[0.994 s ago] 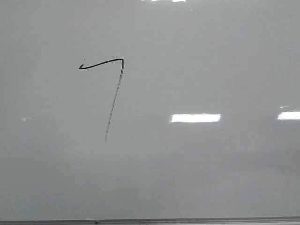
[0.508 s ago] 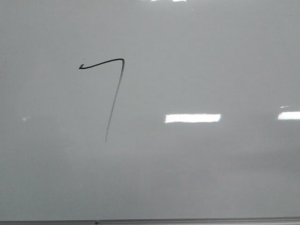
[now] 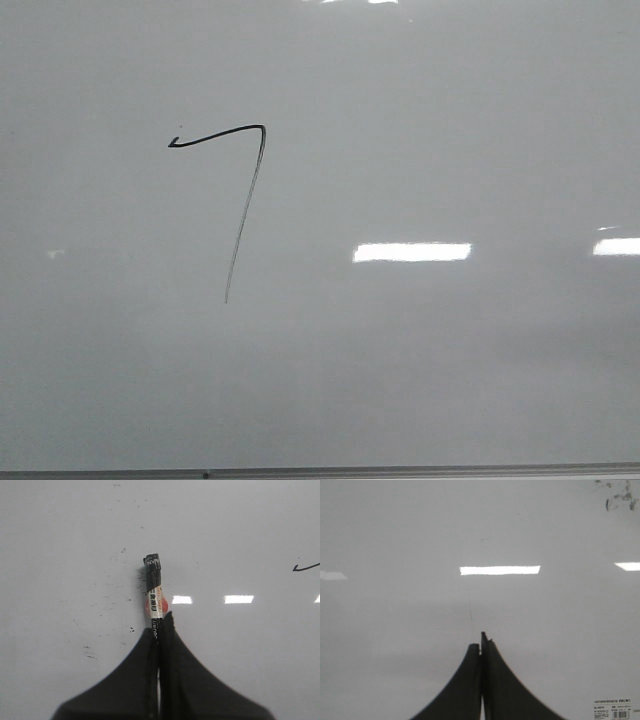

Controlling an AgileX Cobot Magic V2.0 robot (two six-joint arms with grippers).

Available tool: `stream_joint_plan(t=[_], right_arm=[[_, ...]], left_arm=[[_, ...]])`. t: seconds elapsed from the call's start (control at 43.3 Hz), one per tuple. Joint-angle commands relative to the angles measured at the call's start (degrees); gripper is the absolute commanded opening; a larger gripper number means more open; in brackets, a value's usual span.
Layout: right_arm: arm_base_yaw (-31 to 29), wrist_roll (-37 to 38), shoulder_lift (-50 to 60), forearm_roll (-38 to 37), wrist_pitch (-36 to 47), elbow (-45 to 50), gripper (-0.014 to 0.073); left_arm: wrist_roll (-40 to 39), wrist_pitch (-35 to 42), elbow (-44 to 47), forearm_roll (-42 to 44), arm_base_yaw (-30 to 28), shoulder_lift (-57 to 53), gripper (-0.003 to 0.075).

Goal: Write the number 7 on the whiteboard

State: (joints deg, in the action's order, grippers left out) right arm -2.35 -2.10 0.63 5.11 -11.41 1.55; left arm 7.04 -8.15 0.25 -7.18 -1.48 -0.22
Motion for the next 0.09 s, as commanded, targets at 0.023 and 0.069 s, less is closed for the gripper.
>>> stream_joint_plan(t=[0.023, 0.069], right_arm=[[-0.3, -0.2, 1.1, -0.5, 4.1, -0.3, -0.006], [-0.3, -0.2, 1.1, -0.5, 4.1, -0.3, -0.006]], left_arm=[[-0.2, 4.4, 0.3, -0.2, 0.0, -0.9, -0.002], [-0.2, 4.4, 0.3, -0.2, 0.0, -0.9, -0.002]])
